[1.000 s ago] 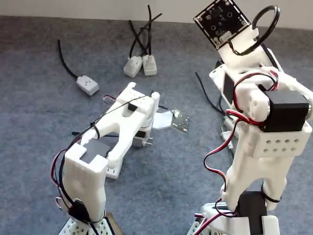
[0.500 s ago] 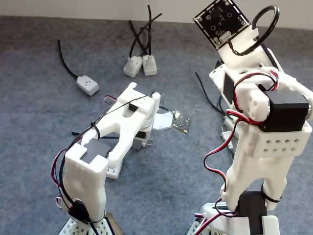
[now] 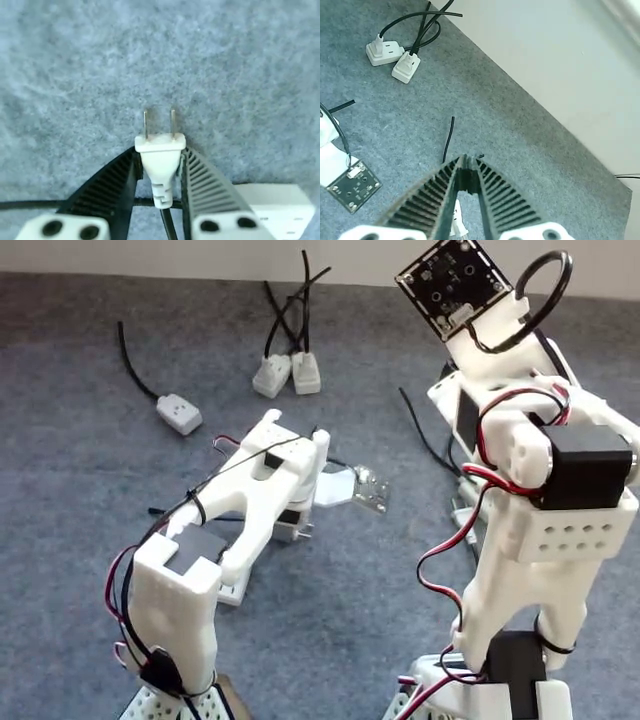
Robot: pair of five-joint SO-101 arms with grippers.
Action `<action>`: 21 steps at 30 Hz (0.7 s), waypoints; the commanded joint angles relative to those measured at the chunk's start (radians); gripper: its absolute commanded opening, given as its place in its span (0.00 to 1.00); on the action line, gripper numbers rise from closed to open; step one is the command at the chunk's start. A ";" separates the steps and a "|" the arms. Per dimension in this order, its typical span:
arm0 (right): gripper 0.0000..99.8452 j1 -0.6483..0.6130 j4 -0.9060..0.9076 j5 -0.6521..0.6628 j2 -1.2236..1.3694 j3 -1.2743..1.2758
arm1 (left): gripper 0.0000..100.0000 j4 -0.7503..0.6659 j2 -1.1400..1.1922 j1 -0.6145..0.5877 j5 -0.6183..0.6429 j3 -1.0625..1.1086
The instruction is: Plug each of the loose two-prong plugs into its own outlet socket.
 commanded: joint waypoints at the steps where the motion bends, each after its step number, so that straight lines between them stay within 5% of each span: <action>1: 0.01 0.008 0.027 0.011 -0.028 -0.007 | 0.01 0.003 -0.085 0.028 0.201 -0.010; 5: 0.01 0.010 0.025 0.011 -0.028 -0.007 | 0.01 -0.046 -0.182 0.028 0.390 -0.010; 13: 0.01 0.010 0.019 0.006 -0.028 -0.008 | 0.01 -0.342 -0.288 -0.058 1.099 -0.010; 21: 0.01 0.013 -0.016 0.002 -0.038 -0.010 | 0.01 -0.379 -0.460 -0.062 1.330 0.033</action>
